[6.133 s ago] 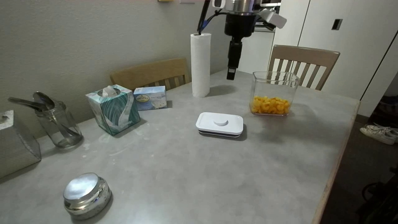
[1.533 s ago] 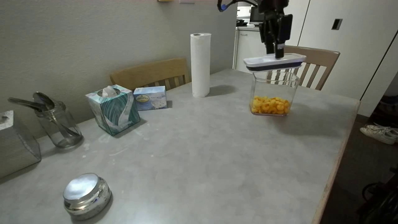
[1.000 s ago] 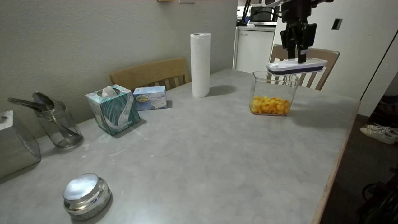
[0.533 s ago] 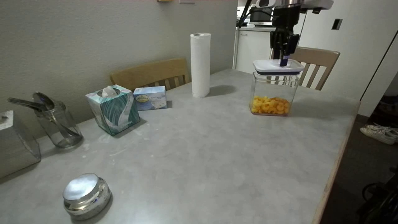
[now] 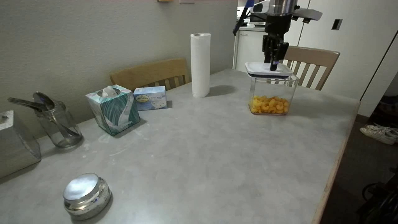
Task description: Use the lid to close the container
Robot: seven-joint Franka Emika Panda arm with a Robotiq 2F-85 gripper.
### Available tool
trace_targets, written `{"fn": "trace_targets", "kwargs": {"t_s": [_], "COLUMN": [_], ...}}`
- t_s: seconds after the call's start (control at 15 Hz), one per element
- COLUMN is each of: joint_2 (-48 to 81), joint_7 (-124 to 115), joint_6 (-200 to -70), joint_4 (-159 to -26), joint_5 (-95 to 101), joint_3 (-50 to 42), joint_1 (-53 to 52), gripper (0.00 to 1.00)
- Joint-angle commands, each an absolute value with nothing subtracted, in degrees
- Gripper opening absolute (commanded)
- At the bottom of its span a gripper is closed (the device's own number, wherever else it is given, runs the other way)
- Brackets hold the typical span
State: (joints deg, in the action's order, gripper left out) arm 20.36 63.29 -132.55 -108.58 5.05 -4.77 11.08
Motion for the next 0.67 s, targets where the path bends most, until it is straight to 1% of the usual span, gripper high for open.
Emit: {"fn": "trace_targets", "kwargs": {"t_s": [0.0, 0.6], "joint_2": [21.0, 18.7], "joint_7": [61.7, 58.5], "joint_6": [-134.6, -133.8], "joint_4": [-109.9, -112.9], "joint_5": [5.6, 6.0], "joint_3": [-4.4, -4.3], "joint_1": [11.3, 10.6], "gripper": [0.29, 0.29]}}
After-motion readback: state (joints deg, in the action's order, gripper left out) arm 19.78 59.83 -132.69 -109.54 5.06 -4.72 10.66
